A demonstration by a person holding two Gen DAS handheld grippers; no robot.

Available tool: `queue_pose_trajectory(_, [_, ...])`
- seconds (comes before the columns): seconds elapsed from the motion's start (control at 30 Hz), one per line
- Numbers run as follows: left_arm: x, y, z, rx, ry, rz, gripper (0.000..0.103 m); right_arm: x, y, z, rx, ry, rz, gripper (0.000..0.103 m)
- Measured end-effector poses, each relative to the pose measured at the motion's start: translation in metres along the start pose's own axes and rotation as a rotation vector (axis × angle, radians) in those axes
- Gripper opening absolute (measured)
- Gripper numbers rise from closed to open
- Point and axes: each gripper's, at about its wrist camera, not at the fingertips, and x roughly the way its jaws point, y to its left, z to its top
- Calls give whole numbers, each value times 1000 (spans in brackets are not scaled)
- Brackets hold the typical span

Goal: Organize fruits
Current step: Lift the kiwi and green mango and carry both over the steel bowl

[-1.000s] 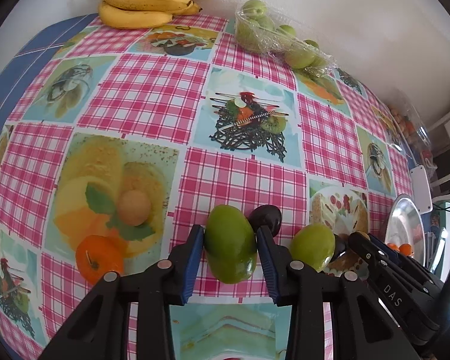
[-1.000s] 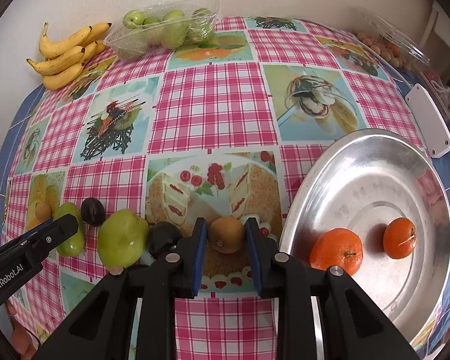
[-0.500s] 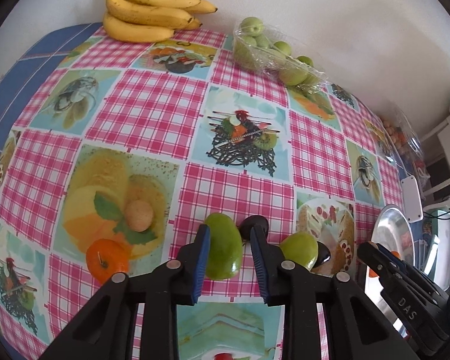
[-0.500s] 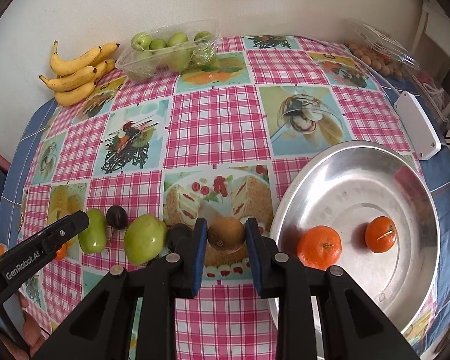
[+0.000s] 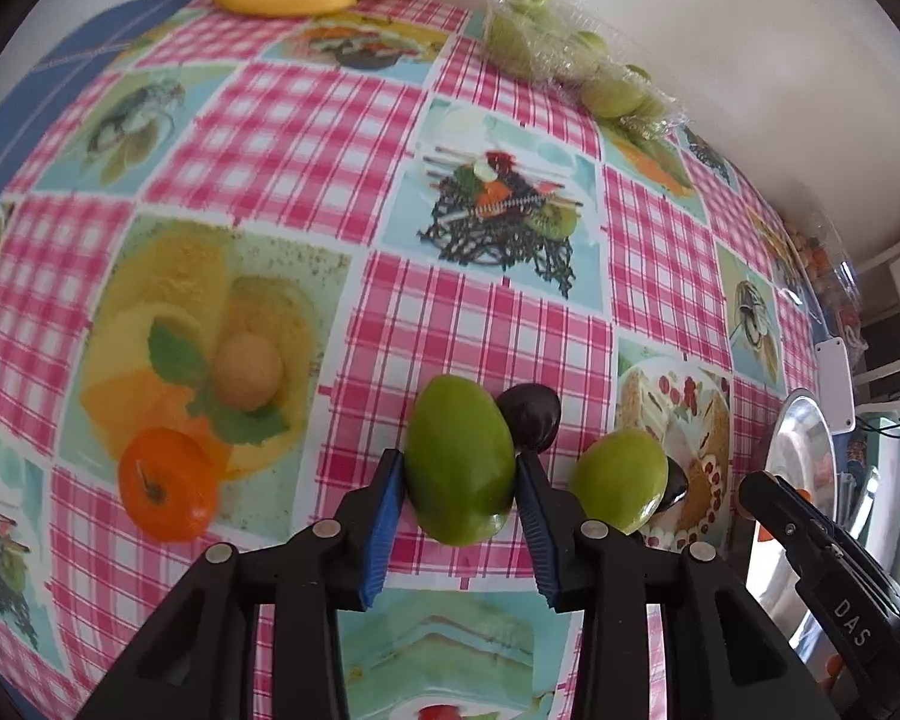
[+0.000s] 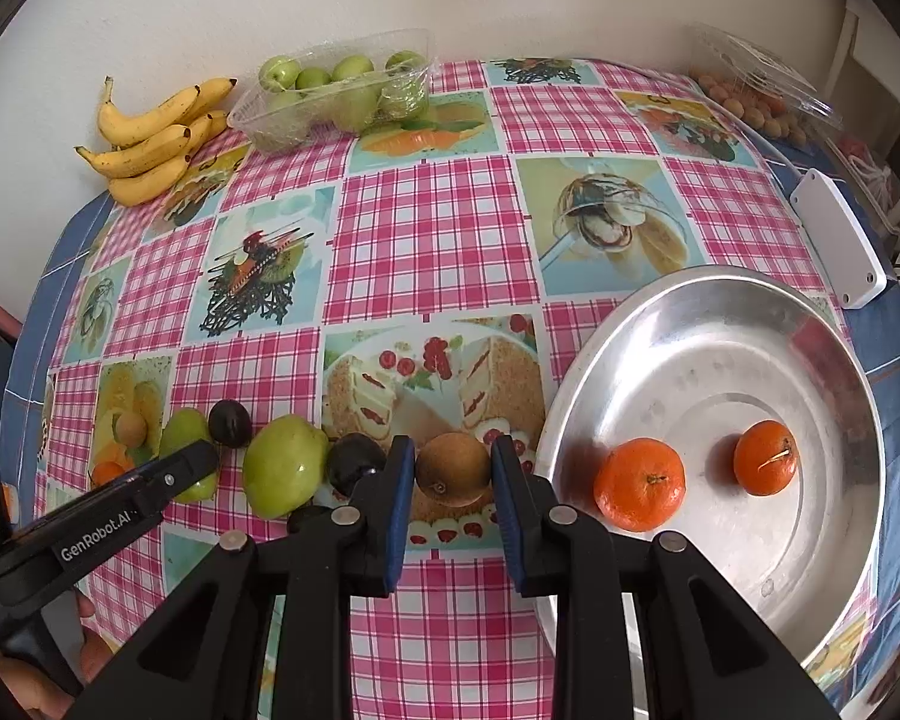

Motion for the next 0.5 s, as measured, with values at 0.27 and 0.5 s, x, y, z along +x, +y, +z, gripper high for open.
queue_pose_trajectory(0.27, [-12,-1,1,-31,-22,-34,39,-4,0,0,-1,-8,4,27])
queue_pose_trajectory(0.5, [-32,-9,2,-30,-63,-62,39,-3,-4,-3,30,30,26,27])
